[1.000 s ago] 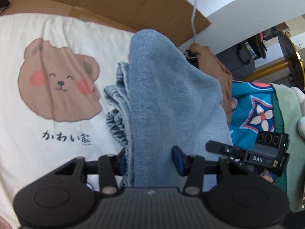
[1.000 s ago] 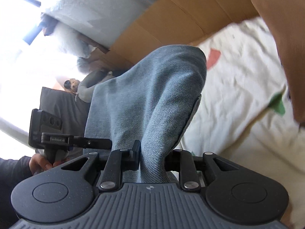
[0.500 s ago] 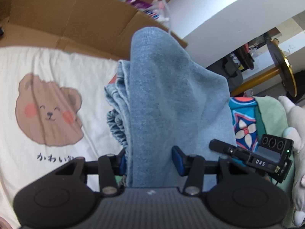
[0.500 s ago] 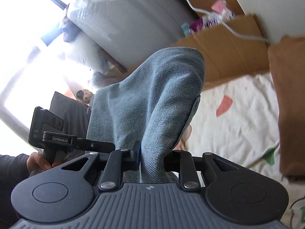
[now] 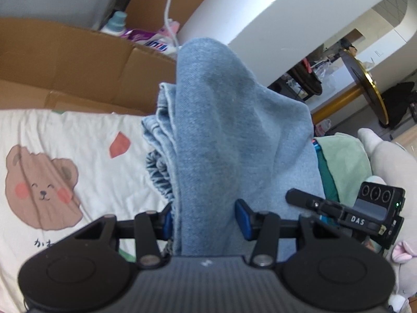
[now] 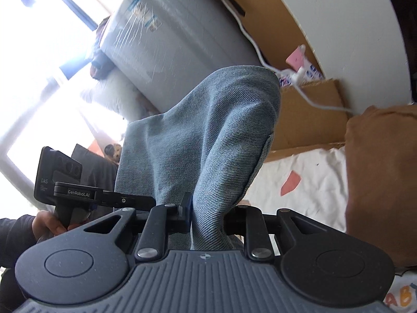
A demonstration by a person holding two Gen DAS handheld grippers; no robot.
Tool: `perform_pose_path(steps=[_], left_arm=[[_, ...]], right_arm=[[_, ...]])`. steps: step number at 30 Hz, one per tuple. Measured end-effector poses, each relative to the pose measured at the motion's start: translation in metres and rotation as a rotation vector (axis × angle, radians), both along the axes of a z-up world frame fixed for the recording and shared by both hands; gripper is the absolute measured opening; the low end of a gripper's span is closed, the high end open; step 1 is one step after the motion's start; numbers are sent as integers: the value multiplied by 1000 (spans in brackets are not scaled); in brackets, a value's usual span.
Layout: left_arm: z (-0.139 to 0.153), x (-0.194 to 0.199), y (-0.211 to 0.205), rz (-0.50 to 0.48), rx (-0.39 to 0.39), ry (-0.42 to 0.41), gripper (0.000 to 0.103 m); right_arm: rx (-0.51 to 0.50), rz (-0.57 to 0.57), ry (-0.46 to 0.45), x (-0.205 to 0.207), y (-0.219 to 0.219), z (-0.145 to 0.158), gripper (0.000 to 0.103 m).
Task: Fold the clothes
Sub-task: 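Lift the folded jeans bundle off the sheet with both tools, then carry the lifted jeans bundle with both tools toward the brown garment pile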
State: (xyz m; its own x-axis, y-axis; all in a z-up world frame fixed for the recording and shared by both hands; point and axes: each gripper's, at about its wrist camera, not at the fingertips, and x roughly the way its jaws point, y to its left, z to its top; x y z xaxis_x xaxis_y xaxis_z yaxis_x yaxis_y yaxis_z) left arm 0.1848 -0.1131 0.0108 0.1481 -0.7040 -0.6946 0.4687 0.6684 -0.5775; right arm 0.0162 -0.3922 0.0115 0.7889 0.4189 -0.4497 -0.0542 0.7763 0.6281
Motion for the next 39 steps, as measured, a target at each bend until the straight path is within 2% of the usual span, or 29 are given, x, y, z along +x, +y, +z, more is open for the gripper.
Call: perform_pose_path(steps=[5, 10, 20, 27, 32, 39], left_arm=[[4, -4, -21, -29, -7, -20, 50], [-7, -6, -41, -56, -28, -24, 50], [-40, 3, -79, -117, -31, -45, 50], [-62, 15, -109, -164, -41, -60, 50], [-73, 16, -135, -188, -68, -73, 50], [-84, 8, -165, -207, -102, -62, 49]], right_arm=[[2, -53, -8, -14, -14, 6, 23], [3, -103, -14, -27, -26, -1, 22], [-39, -195, -10, -29, -46, -44, 20], [-62, -264, -41, -32, -65, -68, 20], [-78, -346, -75, -47, -82, -78, 20], [-130, -388, -41, -61, -105, -75, 20]])
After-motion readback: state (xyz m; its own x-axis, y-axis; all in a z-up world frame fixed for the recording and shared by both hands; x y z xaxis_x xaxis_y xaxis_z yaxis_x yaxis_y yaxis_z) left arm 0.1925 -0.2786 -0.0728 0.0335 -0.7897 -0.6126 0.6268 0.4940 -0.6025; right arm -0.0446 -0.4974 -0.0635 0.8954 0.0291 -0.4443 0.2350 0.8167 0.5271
